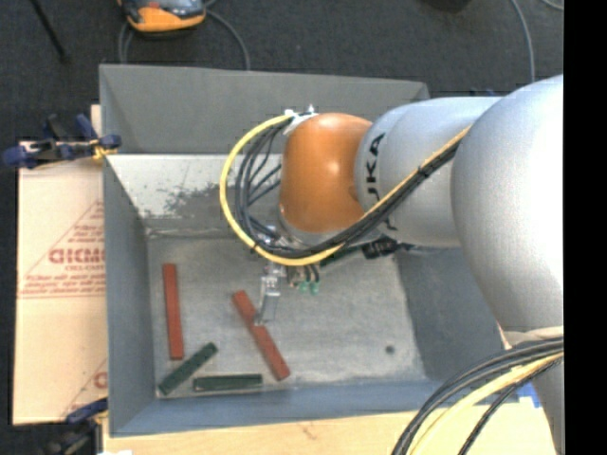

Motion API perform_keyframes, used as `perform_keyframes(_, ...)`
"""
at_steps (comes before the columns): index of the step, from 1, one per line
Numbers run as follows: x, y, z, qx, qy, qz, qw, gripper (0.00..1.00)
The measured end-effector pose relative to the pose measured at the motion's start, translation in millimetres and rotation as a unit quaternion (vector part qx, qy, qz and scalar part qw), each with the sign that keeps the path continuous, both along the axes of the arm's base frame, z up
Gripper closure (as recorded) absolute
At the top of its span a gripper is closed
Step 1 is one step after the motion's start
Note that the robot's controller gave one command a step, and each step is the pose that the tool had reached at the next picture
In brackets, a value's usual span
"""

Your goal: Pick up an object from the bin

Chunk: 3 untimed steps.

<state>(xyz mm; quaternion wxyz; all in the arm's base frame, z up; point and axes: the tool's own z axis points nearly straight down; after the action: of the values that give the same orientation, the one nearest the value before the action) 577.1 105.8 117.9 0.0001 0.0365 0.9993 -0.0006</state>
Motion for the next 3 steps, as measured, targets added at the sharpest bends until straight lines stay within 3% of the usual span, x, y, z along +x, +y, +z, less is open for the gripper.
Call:
perform_keyframes(1, -45.5, 2.2, 8.4, 0.001, -0.0009, -0.074, 0.9973, 0.0)
perform_keyframes(2, -44.8, 3.2, -27.1, 0.0, -0.0015, -0.041, 0.9992, 0.0)
perform_keyframes(3, -50.0, -11.6, -46.5, 0.001, -0.0012, -0.149, 0.9889, 1.0)
